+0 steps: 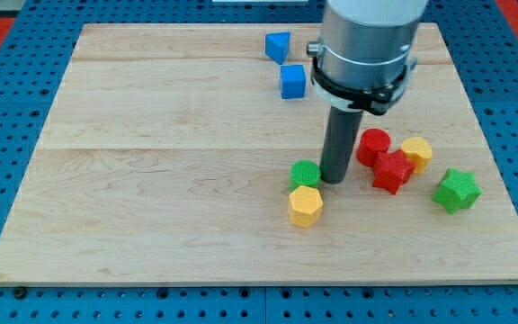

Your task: Push the green star into the red star

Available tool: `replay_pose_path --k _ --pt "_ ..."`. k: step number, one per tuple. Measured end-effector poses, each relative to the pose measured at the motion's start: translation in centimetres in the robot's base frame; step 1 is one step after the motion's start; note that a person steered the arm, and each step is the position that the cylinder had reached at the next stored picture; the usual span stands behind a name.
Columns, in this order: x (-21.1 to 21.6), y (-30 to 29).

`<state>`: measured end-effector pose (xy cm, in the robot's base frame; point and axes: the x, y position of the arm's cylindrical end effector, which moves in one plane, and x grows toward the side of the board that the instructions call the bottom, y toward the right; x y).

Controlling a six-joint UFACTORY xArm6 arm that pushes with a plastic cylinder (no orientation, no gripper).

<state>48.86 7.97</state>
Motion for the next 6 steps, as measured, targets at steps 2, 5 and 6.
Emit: replay_pose_path --k 2,5,6 --pt "-5.5 -4.4" --pt "-9.8 10.2" --pt "-5.3 21.6"
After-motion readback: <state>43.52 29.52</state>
